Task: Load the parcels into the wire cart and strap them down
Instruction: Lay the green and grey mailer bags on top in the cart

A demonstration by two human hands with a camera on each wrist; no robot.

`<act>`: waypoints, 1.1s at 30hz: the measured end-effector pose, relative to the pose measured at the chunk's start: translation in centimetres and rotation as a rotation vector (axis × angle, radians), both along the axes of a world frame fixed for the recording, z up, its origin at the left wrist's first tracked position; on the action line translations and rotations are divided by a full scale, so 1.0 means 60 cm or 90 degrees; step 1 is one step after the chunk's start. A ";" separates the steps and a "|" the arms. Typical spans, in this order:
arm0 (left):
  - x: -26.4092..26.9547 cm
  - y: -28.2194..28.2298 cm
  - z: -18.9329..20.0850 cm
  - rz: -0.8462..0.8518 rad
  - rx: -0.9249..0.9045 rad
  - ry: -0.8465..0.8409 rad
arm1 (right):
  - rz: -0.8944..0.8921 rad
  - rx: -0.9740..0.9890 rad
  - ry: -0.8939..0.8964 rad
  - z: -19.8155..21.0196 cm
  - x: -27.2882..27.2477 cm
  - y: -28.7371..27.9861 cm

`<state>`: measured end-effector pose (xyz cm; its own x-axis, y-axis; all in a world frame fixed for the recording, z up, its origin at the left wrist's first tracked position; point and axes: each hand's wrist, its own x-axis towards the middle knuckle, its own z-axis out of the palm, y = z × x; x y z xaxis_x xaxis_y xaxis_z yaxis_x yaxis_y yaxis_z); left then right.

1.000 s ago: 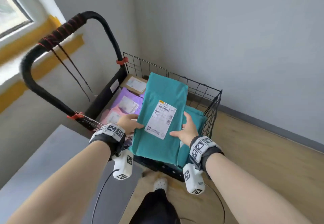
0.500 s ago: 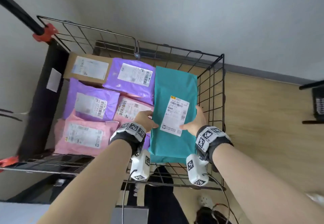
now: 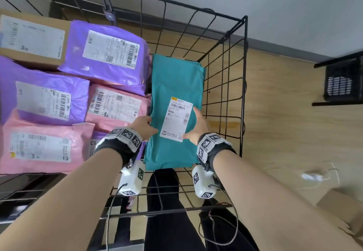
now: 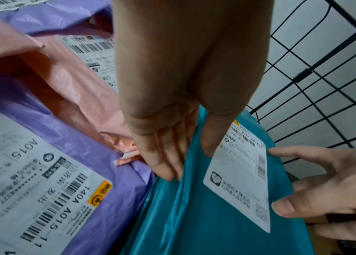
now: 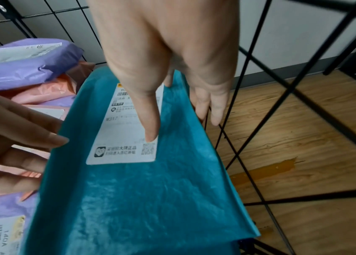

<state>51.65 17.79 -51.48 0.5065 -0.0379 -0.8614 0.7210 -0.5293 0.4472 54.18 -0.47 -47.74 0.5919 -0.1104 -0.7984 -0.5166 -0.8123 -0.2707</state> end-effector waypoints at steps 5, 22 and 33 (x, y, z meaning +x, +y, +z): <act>0.008 0.000 0.009 0.040 0.029 0.002 | -0.015 0.016 0.029 -0.015 0.003 0.008; -0.071 0.049 0.271 0.213 0.249 -0.147 | 0.301 0.088 -0.143 0.204 0.032 0.071; -0.364 -0.034 0.469 0.457 0.490 -0.201 | 0.745 0.242 -0.275 0.382 -0.152 0.102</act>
